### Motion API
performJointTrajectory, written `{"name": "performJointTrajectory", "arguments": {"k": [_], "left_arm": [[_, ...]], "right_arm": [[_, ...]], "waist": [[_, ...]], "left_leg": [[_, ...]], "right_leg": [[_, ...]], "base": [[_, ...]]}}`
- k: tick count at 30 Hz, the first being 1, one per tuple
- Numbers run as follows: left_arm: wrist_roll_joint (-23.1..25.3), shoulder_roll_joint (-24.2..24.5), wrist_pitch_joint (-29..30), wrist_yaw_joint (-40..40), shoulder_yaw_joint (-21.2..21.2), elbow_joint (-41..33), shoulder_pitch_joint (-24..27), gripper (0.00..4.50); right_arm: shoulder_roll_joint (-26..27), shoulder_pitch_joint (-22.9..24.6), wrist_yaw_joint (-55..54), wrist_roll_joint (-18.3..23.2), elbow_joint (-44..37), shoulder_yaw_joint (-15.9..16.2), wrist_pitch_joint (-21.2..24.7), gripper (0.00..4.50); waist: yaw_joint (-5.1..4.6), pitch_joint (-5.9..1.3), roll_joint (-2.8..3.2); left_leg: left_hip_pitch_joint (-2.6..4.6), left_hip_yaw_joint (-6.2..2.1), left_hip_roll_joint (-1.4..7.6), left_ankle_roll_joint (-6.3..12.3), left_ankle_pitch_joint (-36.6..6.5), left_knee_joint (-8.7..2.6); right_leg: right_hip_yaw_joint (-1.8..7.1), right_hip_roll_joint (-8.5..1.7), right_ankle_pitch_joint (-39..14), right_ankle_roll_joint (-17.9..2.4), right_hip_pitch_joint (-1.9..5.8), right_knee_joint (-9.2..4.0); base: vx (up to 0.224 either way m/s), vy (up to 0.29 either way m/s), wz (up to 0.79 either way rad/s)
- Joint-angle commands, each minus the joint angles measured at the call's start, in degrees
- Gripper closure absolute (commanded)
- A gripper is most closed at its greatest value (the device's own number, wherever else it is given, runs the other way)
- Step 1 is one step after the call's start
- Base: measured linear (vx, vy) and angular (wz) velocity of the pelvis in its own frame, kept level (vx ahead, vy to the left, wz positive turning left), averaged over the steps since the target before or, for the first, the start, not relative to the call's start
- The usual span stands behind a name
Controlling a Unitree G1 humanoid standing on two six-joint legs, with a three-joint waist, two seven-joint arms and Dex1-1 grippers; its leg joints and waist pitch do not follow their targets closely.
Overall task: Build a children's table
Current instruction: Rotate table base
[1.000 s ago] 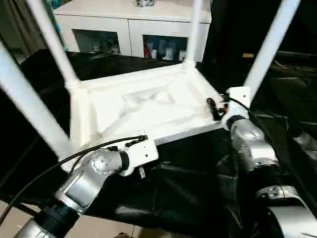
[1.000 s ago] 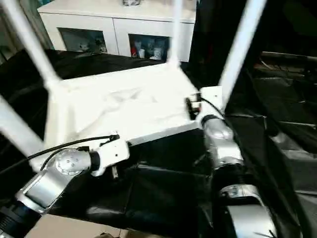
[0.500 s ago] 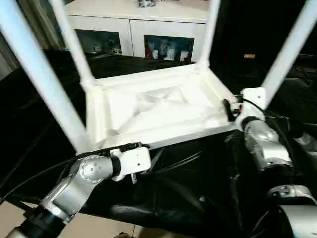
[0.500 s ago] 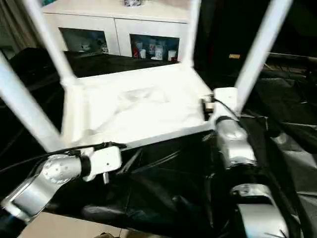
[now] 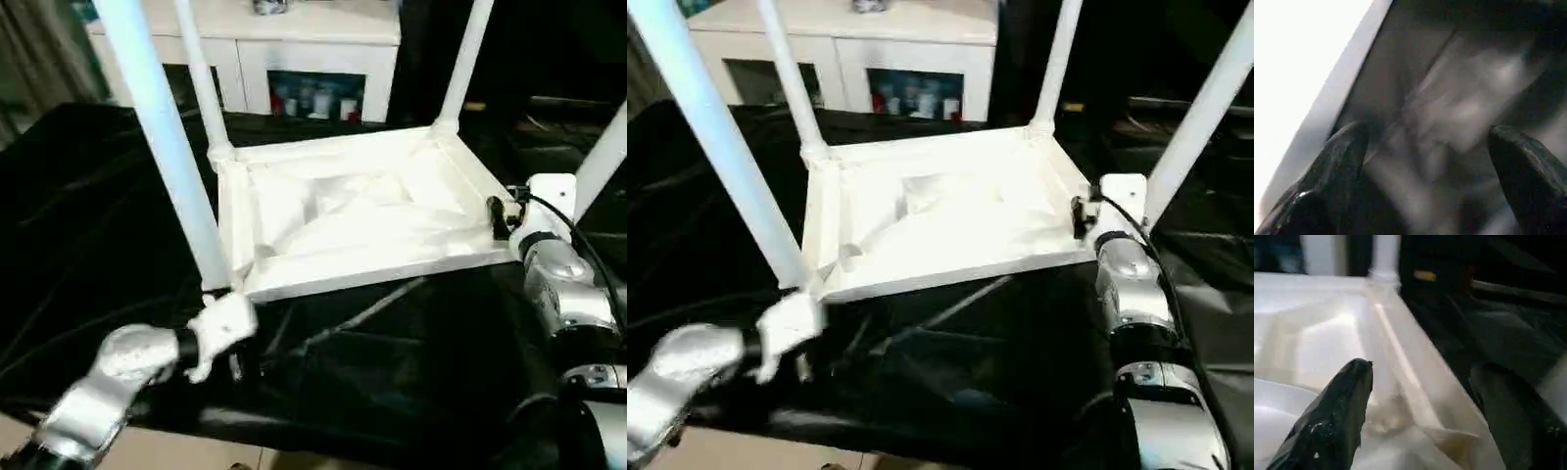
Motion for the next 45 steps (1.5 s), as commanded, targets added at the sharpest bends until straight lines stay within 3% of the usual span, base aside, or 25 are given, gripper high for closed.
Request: {"name": "performJointTrajectory", "arguments": {"k": [1, 6, 9, 11, 16, 18, 22, 23, 24, 28, 29, 31, 33, 40, 45], "left_arm": [[-5.9, 1.5, 3.0, -4.2, 2.5, -3.8, 0.9, 0.23], [-12.7, 7.0, 9.1, -10.1, 6.7, -5.5, 4.4, 0.1], [-15.9, 9.9, 10.8, -11.8, 12.1, -4.5, 6.5, 0.1], [-17.1, 11.8, 10.5, -12.6, 16.8, -2.5, 8.4, 0.1], [-19.5, 11.9, 8.7, -11.7, 24.1, 3.0, 8.2, 0.1], [-21.6, 9.7, 6.9, -8.7, 27.8, 6.0, 5.0, 0.1], [-23.5, 8.1, 6.5, -7.2, 29.3, 7.0, 2.9, 0.1], [-27.1, 5.6, 7.4, -6.5, 30.8, 7.1, 0.4, 0.1], [-27.7, 4.9, 7.8, -6.3, 30.8, 6.9, -0.1, 0.1], [-30.3, 1.3, 10.3, -6.3, 29.3, 6.1, -3.3, 0.1], [-30.3, 1.3, 10.3, -6.3, 29.3, 6.1, -3.3, 0.1], [-31.0, 0.2, 11.2, -6.7, 28.1, 5.5, -4.5, 0.1], [-31.2, -1.2, 11.8, -6.8, 26.8, 5.2, -6.0, 0.1], [-34.0, -2.3, 17.0, -8.6, 22.2, 0.5, -8.0, 0.1], [-34.5, -2.6, 19.3, -9.7, 19.2, -2.7, -8.3, 0.1]], "right_arm": [[0.9, 0.5, 2.5, 0.4, -2.1, 1.6, -1.2, 1.0], [3.2, 4.4, 6.9, 1.8, -9.3, 3.7, -1.6, 1.0], [4.8, 9.2, 5.1, 1.4, -15.5, 4.2, -1.8, 1.0], [6.6, 13.4, -0.2, 0.8, -19.6, 2.4, -3.3, 1.0], [8.8, 20.1, -6.1, -0.7, -25.6, -0.4, -5.2, 1.0], [9.5, 23.5, -8.4, -2.1, -28.0, -1.2, -4.0, 1.0], [10.0, 24.9, -10.8, -3.0, -28.9, -2.4, -3.0, 1.0], [11.1, 26.8, -14.9, -3.6, -30.6, -4.5, -0.7, 1.0], [11.3, 27.0, -15.5, -3.4, -30.8, -4.7, 0.0, 1.0], [10.8, 26.5, -14.1, -2.6, -28.1, -2.4, 5.0, 1.0], [10.8, 26.5, -14.1, -2.6, -28.1, -2.4, 5.0, 1.0], [10.5, 25.5, -11.4, -2.2, -26.5, -1.2, 6.9, 1.0], [10.1, 23.9, -8.0, -1.9, -24.5, 0.1, 8.5, 1.0], [9.7, 17.6, -1.7, -2.3, -18.7, 2.7, 10.0, 1.0], [10.3, 14.3, 1.6, -2.8, -15.6, 5.0, 8.3, 1.0]], "waist": [[0.1, -3.59, -0.55], [0.07, -3.25, -0.56], [0.08, -3.09, -0.38], [0.07, -2.9, -0.36], [0.09, -2.66, -0.26], [-0.09, -2.67, -0.29], [-0.09, -2.74, -0.47], [-0.24, -2.63, -0.54], [-0.05, -2.79, -0.38], [-0.38, -2.84, -0.53], [-0.43, -2.91, -0.3], [-0.46, -2.89, -0.61], [-0.49, -2.96, -0.51], [-0.23, -3.09, -0.5], [-0.72, -3.07, -0.84]], "left_leg": [[1.09, -0.21, 1.11, 1.05, -14.4, -3.89], [1.24, -0.16, 1.12, 1.05, -14.7, -4.07], [1.51, -0.21, 1.2, 0.26, -15.7, -4.44], [1.54, -0.27, 1.17, -0.4, -16.5, -4.66], [1.95, -0.46, 1.04, -2.18, -20.8, -5.13], [1.96, -0.6, 1.03, -2.47, -21.4, -5.26], [1.83, -0.78, 1.03, -3.01, -22.1, -5.33], [1.68, -0.69, 1.0, -3.0, -21.6, -5.4], [2.01, -0.66, 1.0, -3.2, -21.5, -5.24], [1.6, -0.59, 0.79, -2.65, -20.2, -5.03], [1.63, -0.59, 0.77, -2.64, -20.1, -5.0], [1.56, -0.55, 0.79, -2.3, -19.6, -4.89], [1.75, -0.54, 0.85, -2.15, -19.4, -4.83], [1.64, -0.33, 0.88, -2.03, -15.7, -4.61], [1.37, -0.35, 0.86, -1.75, -15.6, -4.52]], "right_leg": [[1.31, -1.4, -10.0, -13.6, 2.04, -3.74], [1.58, -1.25, -12.3, -11.8, 1.87, -3.86], [1.62, -1.02, -13.1, -11.0, 1.61, -4.06], [1.71, -1.02, -14.0, -10.5, 1.45, -4.21], [2.01, -0.94, -17.7, -7.5, 0.93, -4.69], [1.96, -0.94, -17.4, -7.3, 1.05, -4.62], [1.91, -1.12, -15.9, -7.7, 1.23, -4.44], [1.95, -1.03, -15.6, -7.3, 1.37, -4.53], [1.99, -1.08, -15.2, -7.5, 1.2, -4.36], [1.95, -1.13, -14.1, -7.5, 1.58, -4.35], [1.92, -1.11, -14.0, -7.6, 1.63, -4.27], [1.93, -1.14, -14.1, -7.8, 1.71, -4.37], [1.9, -1.09, -14.2, -8.2, 1.7, -4.36], [1.89, -1.07, -9.1, -10.5, 2.14, -3.79], [1.89, -1.26, -10.9, -10.8, 2.42, -3.9]], "base": [[0.0, 0.0, 0.0], [0.0, 0.0, 0.0], [0.0, 0.0, 0.0], [0.0, 0.0, 0.0], [0.0, 0.0, 0.0], [0.0, 0.0, 0.0], [0.0, 0.0, 0.0], [0.0, 0.0, 0.0], [0.0, 0.0, 0.0], [0.0, 0.0, 0.0], [0.0, 0.0, 0.0], [0.0, 0.0, 0.0], [0.0, 0.0, 0.0], [0.0, 0.0, 0.0], [0.0, 0.0, 0.0]]}}
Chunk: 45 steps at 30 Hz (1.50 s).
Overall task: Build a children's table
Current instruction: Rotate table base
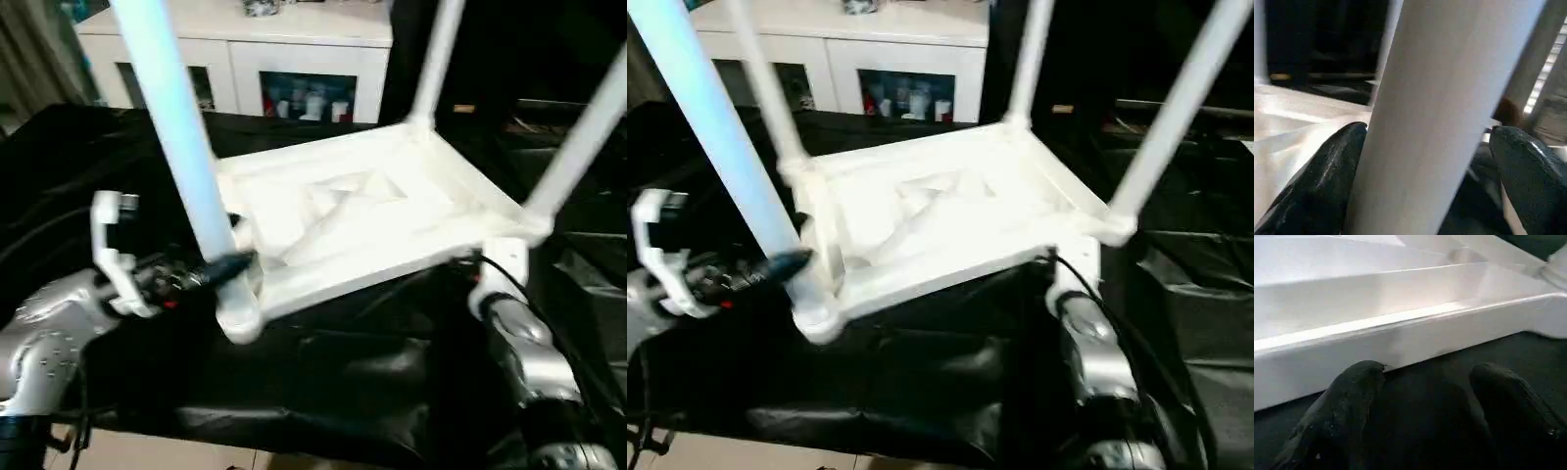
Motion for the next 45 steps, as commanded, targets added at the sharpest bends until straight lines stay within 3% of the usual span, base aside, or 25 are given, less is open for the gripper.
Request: {"name": "performJointTrajectory", "arguments": {"k": [1, 9, 11, 14, 15, 17, 22, 23, 24, 29, 32, 34, 38, 41, 43, 45], "left_arm": [[-0.4, -0.5, 1.8, -1.8, -3.3, -3.7, -0.9, 0.1], [-1.2, -3.5, 4.9, -2.0, -9.7, -8.6, -3.6, 0.1], [-1.0, -6.8, 5.1, -1.1, -12.5, -9.0, -5.6, 0.1], [0.6, -9.3, 4.4, -1.3, -15.3, -8.2, -6.9, 0.1], [1.1, -10.0, 4.3, -1.4, -16.3, -7.9, -7.4, 0.1], [3.8, -12.6, 2.6, -0.6, -18.5, -6.1, -8.9, 0.1], [9.5, -15.8, -1.2, 1.9, -20.7, -1.1, -11.3, 0.1], [14.0, -16.9, -5.6, 3.2, -21.9, 2.1, -12.1, 0.1], [15.0, -17.0, -6.4, 3.4, -22.2, 2.8, -12.3, 0.1], [21.1, -17.9, -9.6, 10.6, -22.3, 8.6, -14.2, 0.1], [24.0, -18.0, -11.5, 13.5, -22.1, 10.9, -14.8, 0.1], [26.5, -18.6, -14.2, 15.6, -21.9, 12.8, -15.2, 0.1], [25.7, -20.3, -15.9, 14.5, -20.6, 13.3, -14.8, 0.1], [21.2, -19.9, -13.5, 9.6, -20.2, 9.9, -13.4, 0.1], [20.3, -16.3, -11.5, 5.2, -21.7, 8.0, -12.3, 0.1], [20.7, -14.7, -10.9, 3.8, -22.3, 8.0, -12.1, 0.1]], "right_arm": [[1.5, -2.5, 4.5, 0.1, 0.5, 3.4, -1.1, 1.0], [3.4, -3.6, 12.3, -0.6, 0.3, 8.4, -2.3, 1.0], [4.0, -3.4, 14.7, -0.4, -0.4, 10.2, -3.0, 1.0], [4.4, -3.5, 15.8, -0.8, -0.3, 11.2, -3.8, 1.0], [4.5, -3.5, 16.1, -0.7, -0.4, 11.2, -3.8, 1.0], [4.6, -3.5, 17.1, -0.9, -0.4, 11.5, -4.1, 1.0], [4.6, -3.3, 17.9, -1.3, -0.4, 11.3, -4.4, 1.0], [4.1, -3.2, 17.7, -1.8, -0.3, 11.5, -4.9, 1.0], [4.0, -3.2, 17.5, -2.1, -0.2, 11.6, -5.1, 1.0], [2.9, -3.0, 17.0, -2.2, 0.4, 10.6, -5.5, 1.0], [2.6, -2.9, 17.3, -2.0, 0.5, 10.1, -5.6, 1.0], [2.2, -2.5, 17.9, -1.8, 0.2, 9.7, -5.6, 1.0], [0.5, -2.1, 19.1, -0.9, -0.3, 8.6, -5.9, 1.0], [-1.6, -2.0, 20.5, 0.4, -1.0, 7.0, -5.9, 1.0], [-4.2, -1.7, 23.4, 1.9, -2.4, 5.5, -5.6, 1.0], [-5.4, -1.5, 25.2, 2.6, -3.1, 5.1, -5.1, 1.0]], "waist": [[0.15, -3.04, 0.06], [-0.41, -3.08, -0.18], [-0.45, -3.17, -0.1], [-0.46, -3.29, -0.18], [-0.44, -3.31, 0.06], [-0.45, -3.27, -0.15], [-0.39, -3.38, -0.17], [-0.39, -3.42, -0.12], [-0.41, -3.44, -0.14], [-0.14, -3.58, -0.03], [-0.04, -3.28, -0.15], [-0.06, -3.16, -0.41], [0.15, -3.31, -0.38], [0.57, -3.63, -0.4], [0.82, -3.81, -0.37], [0.93, -3.83, -0.29]], "left_leg": [[0.87, -0.47, 0.89, -1.52, -15.5, -4.27], [0.71, -0.45, 0.99, -0.8, -13.9, -4.15], [0.83, -0.41, 0.99, -0.75, -13.9, -4.03], [0.68, -0.42, 0.96, -0.58, -12.9, -3.96], [0.71, -0.43, 0.97, -0.42, -12.7, -3.91], [0.72, -0.4, 1.04, -0.12, -12.9, -3.89], [0.63, -0.45, 1.0, 0.08, -12.6, -3.83], [0.63, -0.49, 1.01, 0.06, -12.8, -3.81], [0.71, -0.5, 1.0, 0.15, -13.1, -3.75], [0.81, -0.52, 1.18, 0.2, -13.1, -3.77], [0.84, -0.56, 1.11, -0.11, -15.6, -3.96], [0.87, -0.72, 1.09, -0.57, -17.6, -4.08], [0.82, -0.77, 1.13, -0.63, -17.0, -4.1], [0.79, -0.65, 1.24, 0.16, -14.5, -3.86], [0.71, -0.51, 1.19, 1.75, -11.8, -3.63], [0.62, -0.49, 1.15, 2.55, -10.8, -3.55]], "right_leg": [[1.56, -1.4, -11.1, -11.1, 2.35, -3.94], [1.58, -1.45, -9.9, -12.5, 2.66, -3.86], [1.6, -1.44, -9.8, -12.7, 2.64, -3.91], [1.59, -1.43, -8.3, -13.1, 2.84, -3.81], [1.6, -1.47, -8.0, -13.2, 2.84, -3.78], [1.61, -1.47, -8.2, -13.3, 2.86, -3.95], [1.58, -1.49, -8.2, -13.0, 3.03, -4.04], [1.57, -1.51, -8.2, -12.9, 3.09, -4.02], [1.54, -1.51, -9.1, -12.4, 3.06, -4.3], [1.48, -1.53, -7.6, -13.4, 3.02, -4.1], [1.44, -1.58, -11.4, -12.6, 2.96, -4.48], [1.4, -1.69, -16.3, -10.8, 2.88, -4.99], [1.45, -1.79, -16.6, -10.5, 2.69, -5.03], [1.47, -1.82, -11.3, -12.5, 2.88, -4.42], [1.41, -1.64, -6.2, -13.9, 3.04, -3.91], [1.37, -1.57, -4.9, -14.2, 3.1, -3.8]], "base": [[0.0, 0.0, 0.0], [0.0, 0.0, 0.0], [0.0, 0.0, 0.0], [0.0, 0.0, 0.0], [0.0, 0.0, 0.0], [0.0, 0.0, 0.0], [0.0, 0.0, 0.0], [0.0, 0.0, 0.0], [0.0, 0.0, 0.0], [0.0, 0.0, 0.0], [0.0, 0.0, 0.0], [0.0, 0.0, 0.0], [0.0, 0.0, 0.0], [0.0, 0.0, 0.0], [0.0, 0.0, 0.0], [0.0, 0.0, 0.0]]}}
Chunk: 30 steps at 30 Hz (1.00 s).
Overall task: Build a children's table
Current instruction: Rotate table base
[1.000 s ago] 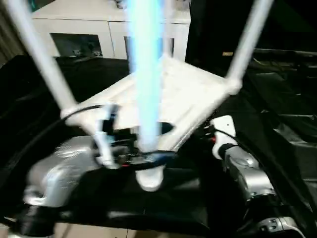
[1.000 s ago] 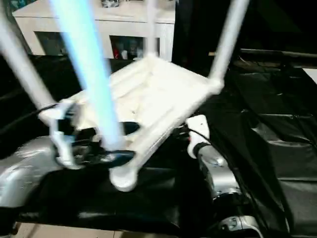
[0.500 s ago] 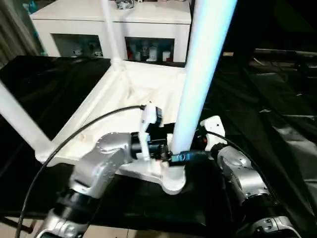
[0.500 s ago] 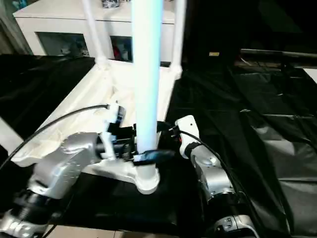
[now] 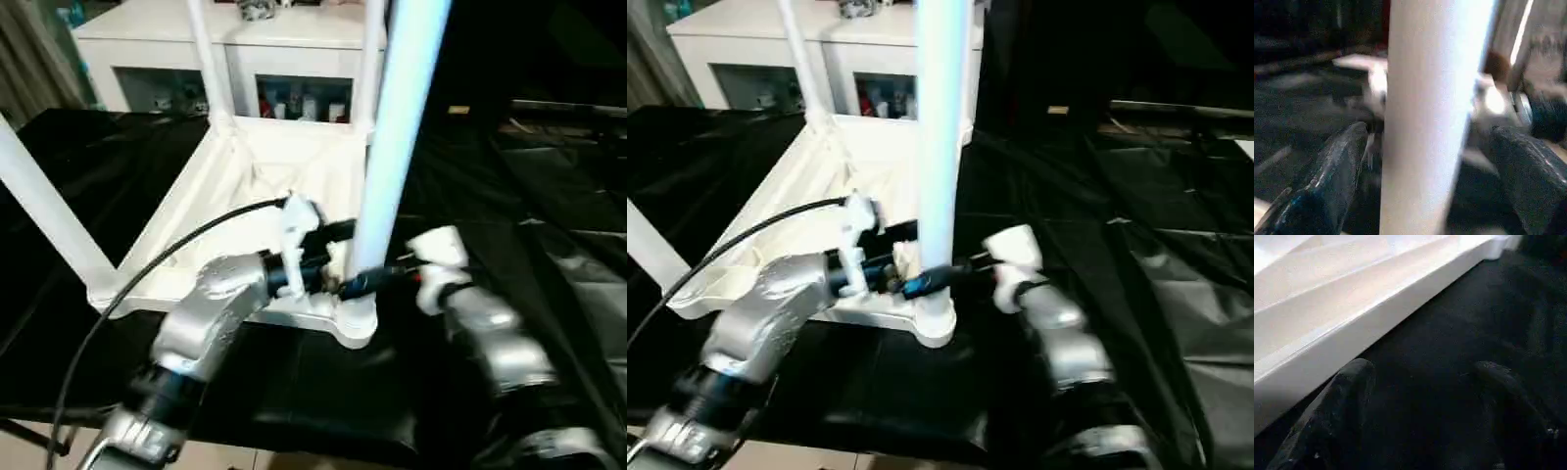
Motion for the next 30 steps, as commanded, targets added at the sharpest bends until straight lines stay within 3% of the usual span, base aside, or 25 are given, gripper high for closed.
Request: {"name": "performJointTrajectory", "arguments": {"k": [1, 3, 4, 5, 6, 9, 16, 19, 21, 22, 25, 30], "left_arm": [[0.7, 2.5, 1.2, -3.0, -1.3, -0.5, 0.5, 0.1], [3.6, 6.0, 0.3, -5.4, -2.6, 1.7, 0.1, 0.1], [5.2, 7.6, -0.4, -6.4, -3.0, 3.2, -0.2, 0.44], [6.2, 8.6, -0.9, -6.9, -3.3, 4.2, -0.4, 0.44], [10.4, 10.4, -3.7, -7.5, -4.1, 8.0, -1.6, 0.44], [13.5, 11.4, -6.6, -7.6, -4.9, 12.1, -3.1, 0.8], [18.3, 11.3, -12.6, -8.3, -8.5, 21.6, -7.7, 1.3], [18.9, 10.8, -13.6, -8.0, -8.9, 23.1, -8.4, 1.52], [22.0, 9.1, -17.1, -10.0, -9.7, 28.7, -10.8, 1.74], [22.5, 8.9, -17.2, -10.4, -10.0, 29.5, -11.2, 1.74], [23.7, 8.2, -18.2, -11.3, -11.0, 32.9, -12.9, 2.03], [25.3, 8.1, -20.7, -12.7, -12.4, 37.7, -15.2, 2.37]], "right_arm": [[-1.8, 0.7, 3.8, 1.8, -2.5, -0.8, 1.0, 1.0], [-5.4, 2.1, 9.3, 1.7, -5.3, 0.7, 1.5, 1.0], [-7.5, 3.1, 12.5, 1.6, -7.0, 1.8, 1.8, 1.0], [-8.8, 3.6, 14.5, 1.6, -7.9, 2.4, 2.0, 1.0], [-12.3, 5.5, 20.2, 2.2, -11.4, 4.6, 3.2, 1.0], [-16.6, 8.0, 27.1, 3.6, -16.6, 6.9, 4.9, 1.0], [-24.8, 9.9, 37.6, 7.3, -26.5, 8.7, 9.9, 1.0], [-25.3, 10.0, 38.1, 7.6, -27.5, 8.8, 10.5, 1.0], [-26.3, 10.8, 39.6, 8.1, -30.7, 9.4, 12.6, 1.0], [-26.2, 10.8, 39.6, 8.1, -31.0, 9.5, 12.7, 1.0], [-26.2, 10.8, 39.7, 7.9, -31.5, 9.8, 13.2, 1.0], [-27.2, 10.9, 39.8, 8.5, -32.7, 10.0, 14.5, 1.0]], "waist": [[0.43, -3.68, -0.26], [0.76, -3.55, -0.12], [0.82, -3.51, -0.15], [0.92, -3.4, -0.13], [1.02, -3.29, -0.18], [1.21, -3.17, -0.03], [1.48, -3.4, -0.31], [1.63, -3.56, -0.34], [1.68, -3.54, -0.18], [1.64, -3.35, -0.37], [2.17, -3.58, -0.1], [2.44, -3.55, -0.22]], "left_leg": [[0.71, -0.4, 1.11, 3.22, -10.9, -3.54], [0.93, -0.41, 1.19, 2.96, -12.0, -3.65], [0.9, -0.46, 1.28, 2.79, -12.6, -3.7], [1.05, -0.44, 1.29, 2.52, -13.8, -3.76], [1.01, -0.53, 1.21, 2.25, -14.7, -3.91], [1.1, -0.76, 1.4, 1.42, -16.6, -4.19], [0.79, -0.75, 1.49, 2.51, -14.8, -3.82], [0.66, -0.84, 1.66, 2.61, -13.6, -3.76], [0.82, -0.73, 1.57, 2.88, -13.8, -3.61], [0.74, -0.66, 1.4, 3.14, -13.9, -3.7], [0.88, -0.82, 1.71, 2.59, -13.8, -3.72], [0.92, -0.84, 1.74, 2.4, -14.1, -3.74]], "right_leg": [[1.47, -1.42, -5.4, -14.1, 2.82, -3.71], [1.44, -1.4, -7.3, -13.8, 2.75, -3.99], [1.45, -1.38, -7.9, -13.5, 2.83, -3.94], [1.52, -1.41, -9.6, -12.7, 2.66, -4.08], [1.49, -1.37, -11.5, -12.0, 2.75, -4.44], [1.56, -1.62, -14.2, -10.8, 2.7, -4.7], [1.64, -2.06, -11.7, -12.6, 2.94, -4.33], [1.61, -2.31, -10.6, -13.3, 2.96, -4.14], [1.61, -2.19, -10.6, -13.6, 2.79, -4.25], [1.61, -1.96, -11.6, -13.1, 2.77, -4.69], [1.63, -2.34, -10.6, -13.7, 2.8, -4.27], [1.65, -2.38, -10.1, -13.9, 2.88, -4.19]], "base": [[0.0, 0.0, 0.0], [0.0, 0.0, 0.0], [0.0, 0.0, 0.0], [0.0, 0.0, 0.0], [0.0, 0.0, 0.0], [0.0, 0.0, 0.0], [0.0, 0.0, 0.0], [0.0, 0.0, 0.0], [0.0, 0.0, 0.0], [0.0, 0.0, 0.0], [0.0, 0.0, 0.0], [0.0, 0.0, 0.0]]}}
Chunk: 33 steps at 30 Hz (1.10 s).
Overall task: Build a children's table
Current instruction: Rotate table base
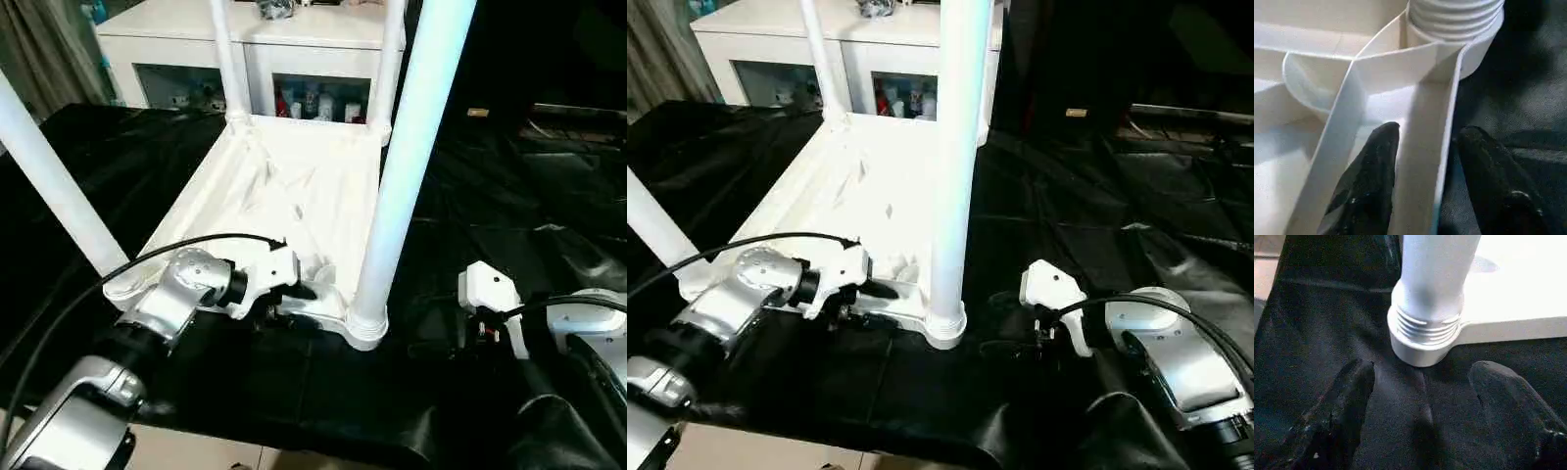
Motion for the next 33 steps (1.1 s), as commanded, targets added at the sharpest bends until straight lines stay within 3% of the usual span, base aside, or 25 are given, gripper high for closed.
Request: {"name": "performJointTrajectory", "arguments": {"k": [1, 18, 24, 25, 28, 29, 33], "left_arm": [[1.3, 0.2, -1.6, -0.2, -0.3, 1.7, -1.4, 2.46], [2.3, -2.0, -5.9, -3.9, 1.3, 9.5, -4.3, 3.79], [1.1, -3.2, -3.9, -6.8, 1.9, 9.7, -4.2, 4.34], [0.8, -3.2, -3.0, -6.8, 2.0, 9.3, -3.8, 4.4], [0.6, -3.3, -1.8, -6.2, 2.4, 8.6, -2.8, 4.47], [0.8, -3.5, -0.9, -3.2, 3.1, 7.7, -0.1, 4.47], [2.4, -2.9, 0.4, -0.7, 2.8, 5.5, 3.1, 4.47]], "right_arm": [[-0.8, 0.0, 0.6, 0.5, -1.4, 0.3, 0.9, 1.0], [-0.6, 0.1, 0.8, 0.4, -2.2, 0.7, 2.2, 1.0], [0.1, -0.1, 0.2, 0.0, -1.7, 0.6, 1.9, 1.0], [0.6, -0.3, -0.7, -0.3, -1.3, 0.5, 1.7, 1.0], [2.1, -0.7, -2.9, -1.1, -0.4, 0.3, 0.7, 1.0], [5.9, -1.3, -7.6, -1.6, 1.6, -0.7, -1.2, 1.0], [9.0, -1.5, -11.3, -2.5, 3.3, -0.7, -2.6, 1.0]], "waist": [[0.39, -3.56, -0.45], [0.78, -3.45, -0.68], [1.21, -3.58, -0.72], [1.27, -3.6, -0.5], [1.0, -3.62, -0.67], [0.63, -3.43, -0.77], [-0.13, -3.18, -0.81]], "left_leg": [[0.8, -0.82, 1.65, 2.27, -14.3, -3.83], [0.79, -0.84, 1.8, 2.17, -14.4, -3.95], [0.72, -0.8, 1.85, 2.55, -13.1, -3.87], [0.71, -0.81, 1.83, 2.58, -12.7, -3.84], [0.6, -0.79, 1.73, 2.79, -12.3, -3.81], [0.42, -0.77, 1.71, 2.63, -12.6, -3.87], [0.62, -0.89, 1.52, 1.86, -15.4, -4.16]], "right_leg": [[1.66, -2.42, -10.5, -14.0, 2.69, -4.27], [1.67, -2.56, -11.3, -14.3, 2.68, -4.33], [1.69, -2.58, -8.9, -14.9, 2.78, -4.06], [1.67, -2.62, -8.1, -15.1, 2.79, -3.96], [1.6, -2.59, -7.2, -15.4, 2.86, -3.93], [1.62, -2.74, -7.6, -15.5, 2.66, -3.99], [1.55, -2.58, -15.9, -12.9, 2.56, -4.81]], "base": [[0.0, 0.0, 0.0], [0.0, 0.0, 0.0], [0.0, 0.0, 0.0], [0.0, 0.0, 0.0], [0.0, 0.0, 0.0], [0.0, 0.0, 0.0], [0.0, 0.0, 0.0]]}}
